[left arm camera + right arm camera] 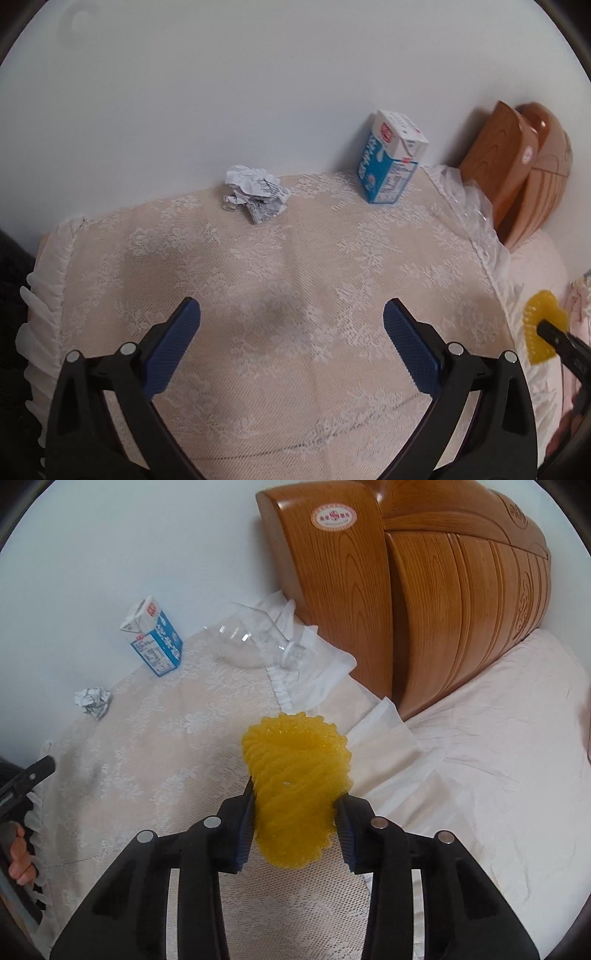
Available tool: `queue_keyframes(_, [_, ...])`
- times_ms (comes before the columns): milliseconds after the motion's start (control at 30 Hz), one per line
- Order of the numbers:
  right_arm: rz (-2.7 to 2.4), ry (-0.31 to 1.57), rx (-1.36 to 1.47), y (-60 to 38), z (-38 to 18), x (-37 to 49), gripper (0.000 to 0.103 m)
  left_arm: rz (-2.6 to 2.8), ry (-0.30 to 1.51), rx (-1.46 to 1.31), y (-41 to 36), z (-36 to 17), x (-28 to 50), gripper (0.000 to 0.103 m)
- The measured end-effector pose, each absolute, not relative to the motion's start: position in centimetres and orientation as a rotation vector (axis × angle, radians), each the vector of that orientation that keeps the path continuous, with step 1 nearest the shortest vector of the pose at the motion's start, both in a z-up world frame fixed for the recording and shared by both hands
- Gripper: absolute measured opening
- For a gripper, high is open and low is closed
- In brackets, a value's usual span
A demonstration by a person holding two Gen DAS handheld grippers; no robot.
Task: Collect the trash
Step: 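Grasp the yellow mesh net with the right tool while the left tool grasps crumpled paper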
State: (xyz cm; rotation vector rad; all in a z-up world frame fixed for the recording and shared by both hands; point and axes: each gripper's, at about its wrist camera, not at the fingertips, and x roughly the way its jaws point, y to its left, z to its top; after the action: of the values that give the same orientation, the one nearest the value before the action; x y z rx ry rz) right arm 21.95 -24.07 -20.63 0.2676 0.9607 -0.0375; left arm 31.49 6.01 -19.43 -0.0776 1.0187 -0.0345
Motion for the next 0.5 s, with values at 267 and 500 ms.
queue_keyframes(267, [0.076, 0.95, 0.253, -20.1, -18.7, 23.1, 0.04, 0.133, 1.01, -0.127, 6.7, -23.0, 39.6, 0.095])
queue_keyframes(500, [0.146, 0.957, 0.219, -15.9, -18.6, 24.7, 0.04, 0.195, 1.023, -0.131, 6.9, -26.0, 43.8, 0.095])
